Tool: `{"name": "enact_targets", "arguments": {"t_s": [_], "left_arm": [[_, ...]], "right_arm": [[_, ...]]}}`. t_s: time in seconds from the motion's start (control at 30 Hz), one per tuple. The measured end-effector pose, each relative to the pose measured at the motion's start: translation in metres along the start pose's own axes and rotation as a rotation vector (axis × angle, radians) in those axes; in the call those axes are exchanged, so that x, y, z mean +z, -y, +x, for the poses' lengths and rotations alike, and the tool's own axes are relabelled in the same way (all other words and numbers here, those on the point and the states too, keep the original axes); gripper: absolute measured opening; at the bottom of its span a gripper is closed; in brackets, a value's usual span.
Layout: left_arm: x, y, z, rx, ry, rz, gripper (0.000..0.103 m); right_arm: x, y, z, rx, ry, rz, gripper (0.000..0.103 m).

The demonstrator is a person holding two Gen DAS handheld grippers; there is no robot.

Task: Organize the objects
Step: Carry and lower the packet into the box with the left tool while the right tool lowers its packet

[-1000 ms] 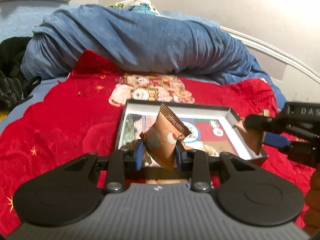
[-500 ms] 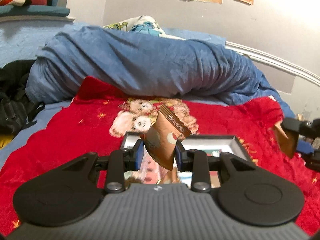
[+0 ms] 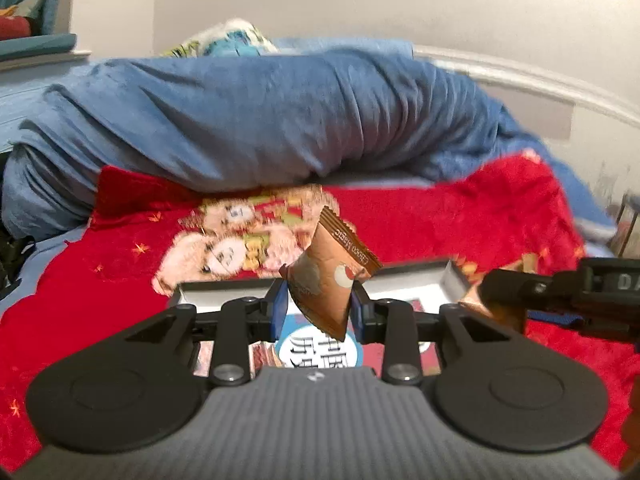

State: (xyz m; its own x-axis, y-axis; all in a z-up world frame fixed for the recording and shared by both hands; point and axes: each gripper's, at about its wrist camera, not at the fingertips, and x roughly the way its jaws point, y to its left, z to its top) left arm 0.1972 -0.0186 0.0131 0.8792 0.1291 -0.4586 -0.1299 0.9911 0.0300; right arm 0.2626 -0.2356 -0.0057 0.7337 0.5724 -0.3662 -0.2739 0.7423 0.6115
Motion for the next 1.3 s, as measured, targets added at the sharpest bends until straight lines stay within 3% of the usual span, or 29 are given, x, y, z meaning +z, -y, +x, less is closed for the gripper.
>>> {"name": "enact_targets", "arguments": {"t_s": [0.13,0.37,0.67,1.3], "left_arm": [[-0.013,0.008,0.027,-0.003,-0.059,0.029,0.036],[-0.03,0.013,0.046,0.028,-0.147,0.057,0.036],[-0.034,0.016,0.053,0.015,-0.216,0.068,0.036],[-0.036,0.02,0.056,0.021,-0.262,0.077,0.041]], "right_arm": [[-0.012,0.003,0.033,-0.119,-0.037,-0.011,0.035],[-0.027,0.004,0.057,-0.208,-0.111,-0.071,0.035],[-0.029,0.001,0.056,-0.222,-0.128,-0.085,0.036],[-0.029,-0.005,0.056,-0.243,-0.159,-0.114,0.036]]}}
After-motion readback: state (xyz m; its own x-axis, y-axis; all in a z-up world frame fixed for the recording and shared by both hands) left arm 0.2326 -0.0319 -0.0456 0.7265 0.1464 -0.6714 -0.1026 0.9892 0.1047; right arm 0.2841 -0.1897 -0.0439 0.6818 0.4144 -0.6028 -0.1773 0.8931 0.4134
